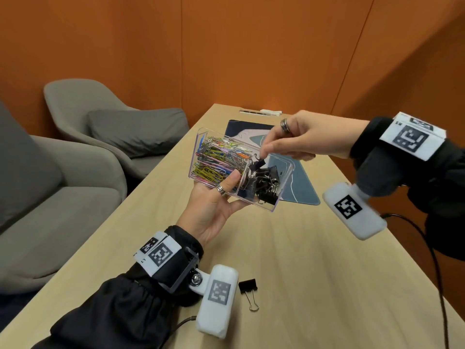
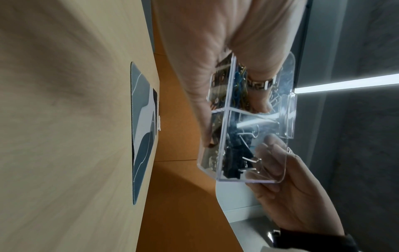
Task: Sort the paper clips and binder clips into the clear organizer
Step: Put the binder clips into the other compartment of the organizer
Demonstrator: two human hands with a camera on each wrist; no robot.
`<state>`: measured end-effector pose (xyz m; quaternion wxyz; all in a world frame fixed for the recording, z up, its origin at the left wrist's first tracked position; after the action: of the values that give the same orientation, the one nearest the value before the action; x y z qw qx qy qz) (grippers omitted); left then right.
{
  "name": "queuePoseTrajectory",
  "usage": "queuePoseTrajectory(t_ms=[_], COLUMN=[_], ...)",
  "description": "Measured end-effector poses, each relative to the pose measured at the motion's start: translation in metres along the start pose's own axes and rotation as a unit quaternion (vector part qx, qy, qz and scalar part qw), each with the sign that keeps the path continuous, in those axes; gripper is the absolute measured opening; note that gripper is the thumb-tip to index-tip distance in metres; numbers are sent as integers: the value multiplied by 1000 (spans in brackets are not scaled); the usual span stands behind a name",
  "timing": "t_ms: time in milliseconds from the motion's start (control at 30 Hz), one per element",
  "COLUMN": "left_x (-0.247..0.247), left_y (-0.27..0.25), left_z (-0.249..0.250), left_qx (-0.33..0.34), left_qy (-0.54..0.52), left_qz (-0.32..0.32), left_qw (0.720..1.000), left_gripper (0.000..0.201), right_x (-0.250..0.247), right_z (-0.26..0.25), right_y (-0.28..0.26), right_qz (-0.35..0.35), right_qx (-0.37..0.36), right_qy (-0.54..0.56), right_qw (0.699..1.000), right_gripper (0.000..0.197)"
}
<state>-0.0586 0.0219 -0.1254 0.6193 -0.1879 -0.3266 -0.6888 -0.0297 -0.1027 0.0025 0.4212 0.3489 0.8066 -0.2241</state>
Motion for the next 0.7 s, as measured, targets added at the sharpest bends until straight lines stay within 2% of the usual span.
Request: queuePoseTrajectory(t_ms=[67, 233, 367, 467, 533, 700], left_x=[1, 1, 0, -1, -1, -4], left_y=[-1, -2, -1, -1, -2, 0], left_z=[0, 0, 1, 2, 3, 0], left_qx=[2, 1, 2, 10, 17, 19], left_qy=[6, 18, 17, 9, 12, 27], left_qz=[-1, -2, 3, 10, 14, 22], left_qw=[1000, 1000, 1000, 1000, 1000, 999], left_gripper=[52, 51, 57, 54, 55, 64], right_x=[5, 9, 7, 14, 22, 27], right_z=[2, -5, -9, -9, -6, -6], right_y=[-2, -5, -5, -4, -2, 5], right_qz=[-47, -114, -113, -124, -132, -129], right_qx=[27, 52, 63, 65, 66, 59], right_qy=[-15, -57, -36, -121, -111, -95], right_qw=[998, 991, 991, 983, 983, 985], right_gripper=[23, 38, 36, 30, 22, 24])
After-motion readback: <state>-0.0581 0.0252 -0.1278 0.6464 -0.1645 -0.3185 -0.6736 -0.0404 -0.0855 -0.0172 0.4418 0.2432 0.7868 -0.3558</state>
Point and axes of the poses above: each hand's wrist, its own y-axis towards the middle knuckle, its own x-axis out of the palm, z = x × y, the point moved 6 cm from there along y, towards the middle knuckle
